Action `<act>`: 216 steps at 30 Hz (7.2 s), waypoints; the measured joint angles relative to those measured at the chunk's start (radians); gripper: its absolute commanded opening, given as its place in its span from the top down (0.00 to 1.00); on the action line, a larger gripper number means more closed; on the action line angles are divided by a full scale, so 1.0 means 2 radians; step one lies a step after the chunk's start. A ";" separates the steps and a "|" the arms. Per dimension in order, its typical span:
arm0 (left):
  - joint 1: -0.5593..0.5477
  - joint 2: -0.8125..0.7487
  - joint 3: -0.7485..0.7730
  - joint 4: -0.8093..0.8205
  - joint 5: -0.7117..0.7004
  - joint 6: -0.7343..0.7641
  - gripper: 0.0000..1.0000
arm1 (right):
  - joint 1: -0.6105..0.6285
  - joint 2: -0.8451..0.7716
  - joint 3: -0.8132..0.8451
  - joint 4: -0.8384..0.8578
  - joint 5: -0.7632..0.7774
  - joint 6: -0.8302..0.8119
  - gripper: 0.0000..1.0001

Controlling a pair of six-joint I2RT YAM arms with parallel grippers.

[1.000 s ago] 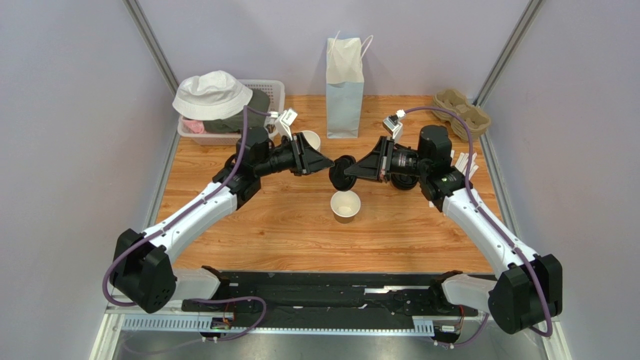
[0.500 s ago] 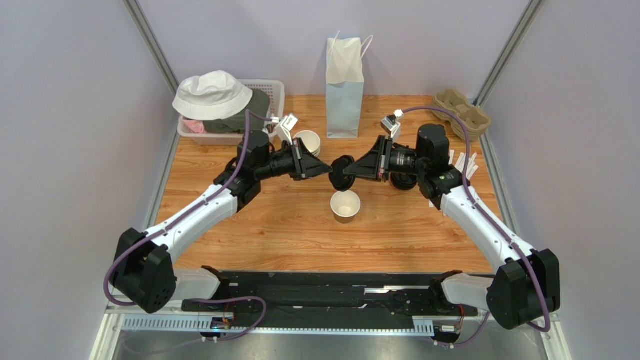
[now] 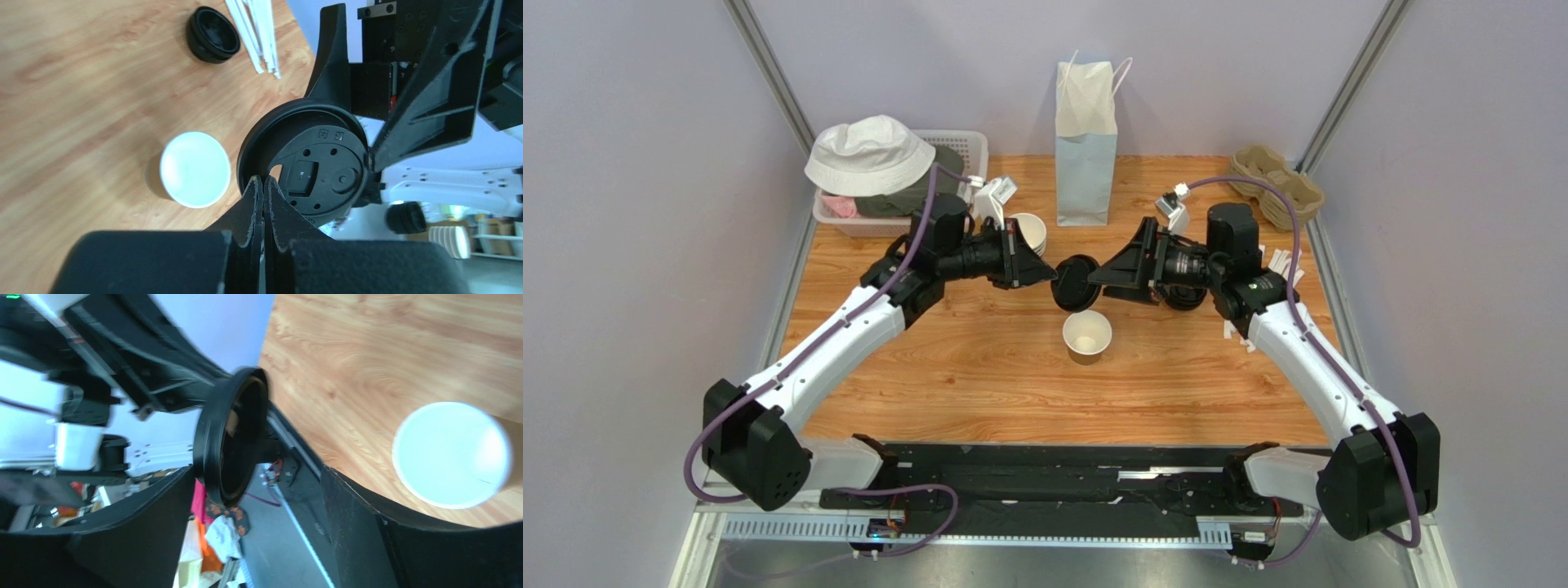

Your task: Pack the takeout coffee

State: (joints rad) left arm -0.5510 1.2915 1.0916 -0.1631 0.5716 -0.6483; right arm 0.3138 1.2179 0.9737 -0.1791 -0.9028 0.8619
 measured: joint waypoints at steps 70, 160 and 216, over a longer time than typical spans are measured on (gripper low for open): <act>-0.122 0.273 0.228 -0.275 -0.199 0.230 0.94 | -0.030 -0.062 -0.063 -0.191 0.127 -0.253 0.38; 0.008 0.053 -0.082 0.055 0.117 -0.020 0.34 | 0.016 0.230 0.034 -0.237 -0.107 -0.294 0.25; -0.002 0.258 -0.049 0.171 0.169 -0.105 1.00 | -0.034 0.352 0.093 -0.260 -0.179 -0.298 0.95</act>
State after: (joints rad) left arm -0.5556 1.8069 0.9943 0.1791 0.9089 -0.8581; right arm 0.2451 1.9213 1.1591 -0.6983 -1.2617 0.2653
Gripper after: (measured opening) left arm 0.008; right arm 0.062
